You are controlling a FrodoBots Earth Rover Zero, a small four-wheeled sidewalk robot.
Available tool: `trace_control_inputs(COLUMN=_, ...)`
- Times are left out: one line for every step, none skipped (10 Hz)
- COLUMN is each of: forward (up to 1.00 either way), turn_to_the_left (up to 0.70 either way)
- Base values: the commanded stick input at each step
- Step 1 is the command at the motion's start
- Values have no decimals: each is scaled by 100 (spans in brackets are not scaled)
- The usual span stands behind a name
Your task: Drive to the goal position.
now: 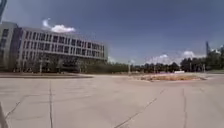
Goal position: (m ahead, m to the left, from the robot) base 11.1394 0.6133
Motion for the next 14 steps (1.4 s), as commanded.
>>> trace_control_inputs(forward=70, turn_to_the_left=2)
trace_control_inputs(forward=70, turn_to_the_left=2)
trace_control_inputs(forward=70, turn_to_the_left=2)
trace_control_inputs(forward=70, turn_to_the_left=2)
trace_control_inputs(forward=70, turn_to_the_left=2)
trace_control_inputs(forward=70, turn_to_the_left=2)
trace_control_inputs(forward=70, turn_to_the_left=2)
trace_control_inputs(forward=70, turn_to_the_left=2)
trace_control_inputs(forward=70, turn_to_the_left=2)
trace_control_inputs(forward=70, turn_to_the_left=2)
trace_control_inputs(forward=70, turn_to_the_left=2)
trace_control_inputs(forward=70, turn_to_the_left=2)
trace_control_inputs(forward=70, turn_to_the_left=2)
trace_control_inputs(forward=70, turn_to_the_left=2)
